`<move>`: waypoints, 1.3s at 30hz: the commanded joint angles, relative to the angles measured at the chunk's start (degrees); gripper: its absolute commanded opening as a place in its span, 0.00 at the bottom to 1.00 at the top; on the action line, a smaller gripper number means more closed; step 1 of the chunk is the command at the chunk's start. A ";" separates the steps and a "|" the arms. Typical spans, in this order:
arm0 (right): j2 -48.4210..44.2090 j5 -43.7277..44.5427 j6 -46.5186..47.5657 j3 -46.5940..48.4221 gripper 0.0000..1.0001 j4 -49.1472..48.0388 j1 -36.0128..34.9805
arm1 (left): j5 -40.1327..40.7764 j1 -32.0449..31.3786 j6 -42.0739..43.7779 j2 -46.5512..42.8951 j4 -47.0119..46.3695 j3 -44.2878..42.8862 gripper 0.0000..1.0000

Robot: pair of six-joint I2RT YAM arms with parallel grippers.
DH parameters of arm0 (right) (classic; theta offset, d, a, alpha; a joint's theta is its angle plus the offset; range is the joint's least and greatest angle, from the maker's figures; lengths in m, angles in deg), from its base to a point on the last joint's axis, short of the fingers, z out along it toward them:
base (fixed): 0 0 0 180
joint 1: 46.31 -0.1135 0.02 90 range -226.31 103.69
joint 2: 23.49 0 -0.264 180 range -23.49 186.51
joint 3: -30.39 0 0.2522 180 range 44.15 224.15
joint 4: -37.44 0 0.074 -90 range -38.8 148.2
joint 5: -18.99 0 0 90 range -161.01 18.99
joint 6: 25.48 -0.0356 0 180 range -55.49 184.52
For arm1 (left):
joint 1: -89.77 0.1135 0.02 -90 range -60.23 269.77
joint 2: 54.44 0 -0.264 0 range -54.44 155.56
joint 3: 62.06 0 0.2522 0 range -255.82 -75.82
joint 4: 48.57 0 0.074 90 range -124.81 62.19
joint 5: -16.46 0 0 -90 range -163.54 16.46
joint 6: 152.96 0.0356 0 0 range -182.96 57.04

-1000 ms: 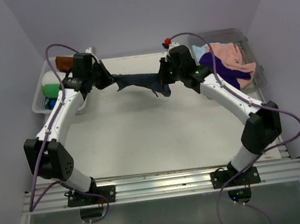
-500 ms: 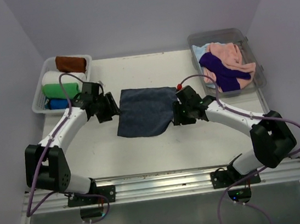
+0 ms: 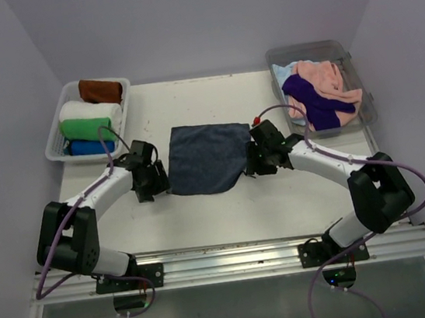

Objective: Roll the towels
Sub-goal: Flatten the towel

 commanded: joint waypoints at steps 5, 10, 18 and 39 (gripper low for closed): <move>1.12 -1.56 -1.16 0.29 0.47 -1.98 0.02 | 0.91 -0.19 -4.58 1.48 -11.62 1.87 0.64; 1.12 -1.12 -1.60 -0.85 0.47 -2.33 0.02 | -2.08 -1.42 -5.63 5.87 -13.73 1.52 0.46; 4.02 -1.47 -1.43 -0.15 0.43 -3.83 -0.07 | 2.22 -3.18 -6.77 3.35 -9.95 -1.21 0.00; 10.27 6.17 10.60 9.34 0.41 2.32 -3.50 | -2.08 -3.00 -7.13 1.84 -9.95 -2.26 0.00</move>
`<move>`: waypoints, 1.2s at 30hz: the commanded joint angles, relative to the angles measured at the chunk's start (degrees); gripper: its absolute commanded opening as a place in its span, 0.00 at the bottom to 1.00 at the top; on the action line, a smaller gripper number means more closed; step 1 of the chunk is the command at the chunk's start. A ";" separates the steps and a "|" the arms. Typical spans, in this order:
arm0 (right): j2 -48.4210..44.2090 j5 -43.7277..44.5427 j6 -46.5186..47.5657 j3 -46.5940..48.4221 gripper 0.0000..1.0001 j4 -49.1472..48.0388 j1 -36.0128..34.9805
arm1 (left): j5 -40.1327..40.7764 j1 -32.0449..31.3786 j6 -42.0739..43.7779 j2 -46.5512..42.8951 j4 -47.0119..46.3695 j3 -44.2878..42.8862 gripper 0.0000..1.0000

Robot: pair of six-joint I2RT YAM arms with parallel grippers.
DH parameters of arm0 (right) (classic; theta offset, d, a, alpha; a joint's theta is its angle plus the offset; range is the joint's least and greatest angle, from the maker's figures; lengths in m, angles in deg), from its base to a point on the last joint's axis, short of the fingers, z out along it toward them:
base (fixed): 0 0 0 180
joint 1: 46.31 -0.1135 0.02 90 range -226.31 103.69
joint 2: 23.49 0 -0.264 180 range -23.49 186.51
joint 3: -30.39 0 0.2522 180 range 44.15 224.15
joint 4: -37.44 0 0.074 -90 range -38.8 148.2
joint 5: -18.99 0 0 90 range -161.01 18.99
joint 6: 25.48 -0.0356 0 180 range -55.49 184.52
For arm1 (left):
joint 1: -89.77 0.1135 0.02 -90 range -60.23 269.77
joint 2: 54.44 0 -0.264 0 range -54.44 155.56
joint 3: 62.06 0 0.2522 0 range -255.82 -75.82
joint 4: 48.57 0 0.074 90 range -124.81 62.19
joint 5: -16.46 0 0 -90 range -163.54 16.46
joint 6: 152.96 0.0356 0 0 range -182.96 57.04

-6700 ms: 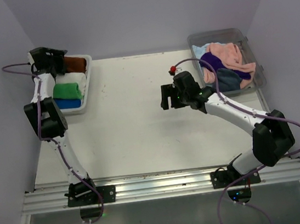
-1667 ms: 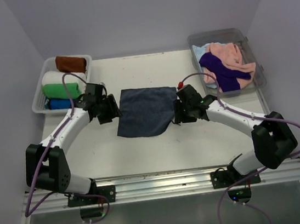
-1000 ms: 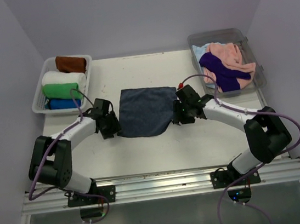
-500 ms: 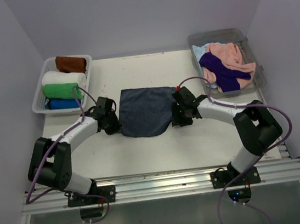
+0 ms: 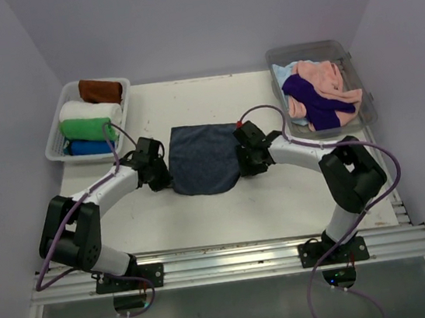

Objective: Roll the towels
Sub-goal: Flatten the towel

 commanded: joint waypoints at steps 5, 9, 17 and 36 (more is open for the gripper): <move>-1.67 3.64 7.50 4.17 0.45 3.39 -1.01 | -0.26 0.25 -1.16 0.15 0.12 -2.44 0.00; 0.79 2.32 8.64 4.35 0.47 2.17 -1.36 | -0.27 0.17 -1.25 0.24 0.30 -2.61 0.00; 4.13 5.04 9.79 2.59 0.17 -2.84 -1.36 | -0.88 0.17 -1.25 0.33 0.47 -2.70 0.00; 2.74 10.32 16.12 46.10 0.00 10.25 11.12 | -8.70 5.79 4.55 19.85 10.23 -61.15 0.00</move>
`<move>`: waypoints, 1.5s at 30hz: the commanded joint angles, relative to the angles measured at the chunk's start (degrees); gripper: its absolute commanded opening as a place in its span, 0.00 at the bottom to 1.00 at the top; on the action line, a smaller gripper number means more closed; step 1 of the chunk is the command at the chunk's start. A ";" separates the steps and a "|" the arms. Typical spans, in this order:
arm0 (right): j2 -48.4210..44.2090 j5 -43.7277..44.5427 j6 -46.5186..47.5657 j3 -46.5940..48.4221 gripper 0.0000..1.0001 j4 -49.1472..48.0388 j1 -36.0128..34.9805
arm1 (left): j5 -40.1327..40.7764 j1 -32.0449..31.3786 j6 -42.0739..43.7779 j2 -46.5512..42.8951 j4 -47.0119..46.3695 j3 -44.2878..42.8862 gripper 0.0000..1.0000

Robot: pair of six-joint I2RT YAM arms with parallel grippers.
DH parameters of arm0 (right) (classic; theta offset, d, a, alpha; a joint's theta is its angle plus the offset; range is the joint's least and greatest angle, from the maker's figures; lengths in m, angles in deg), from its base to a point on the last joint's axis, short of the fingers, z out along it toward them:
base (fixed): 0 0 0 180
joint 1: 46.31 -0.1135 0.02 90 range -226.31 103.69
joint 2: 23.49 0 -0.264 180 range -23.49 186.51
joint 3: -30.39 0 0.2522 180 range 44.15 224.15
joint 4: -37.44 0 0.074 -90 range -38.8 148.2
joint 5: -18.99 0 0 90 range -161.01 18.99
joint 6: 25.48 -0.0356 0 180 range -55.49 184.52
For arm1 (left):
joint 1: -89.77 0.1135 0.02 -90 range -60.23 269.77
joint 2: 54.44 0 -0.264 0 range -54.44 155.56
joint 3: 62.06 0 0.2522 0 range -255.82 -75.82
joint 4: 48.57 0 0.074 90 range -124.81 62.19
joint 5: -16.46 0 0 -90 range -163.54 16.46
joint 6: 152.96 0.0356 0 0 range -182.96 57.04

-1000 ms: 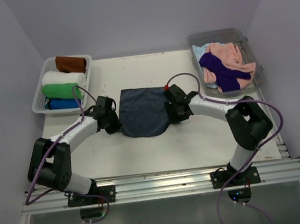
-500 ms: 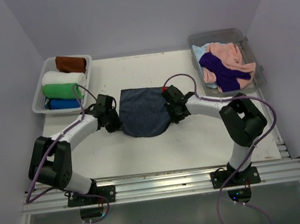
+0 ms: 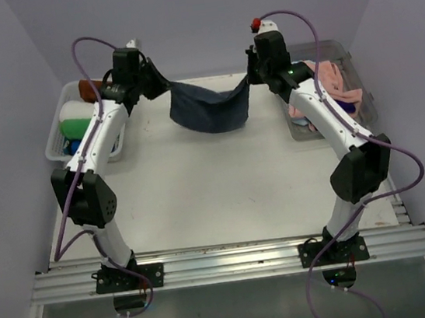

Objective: Roll the towels
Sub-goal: Flatten the towel

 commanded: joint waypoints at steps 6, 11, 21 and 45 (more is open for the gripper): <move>-12.61 0.33 -2.39 -17.27 0.00 1.39 -0.48 | -6.10 0.44 1.32 -10.27 -3.45 13.86 0.00; -23.41 -4.33 -9.51 -40.36 0.00 -0.46 -0.83 | -10.04 0.44 0.17 -18.44 -11.89 39.67 0.00; -20.73 -11.81 -19.27 -54.75 0.58 -6.53 -1.01 | -10.06 0.17 1.83 -15.29 -13.32 52.84 0.00; -20.45 -10.75 -40.71 -63.18 0.44 -8.81 -9.10 | -10.14 -0.27 0.34 -20.56 -13.13 59.34 0.00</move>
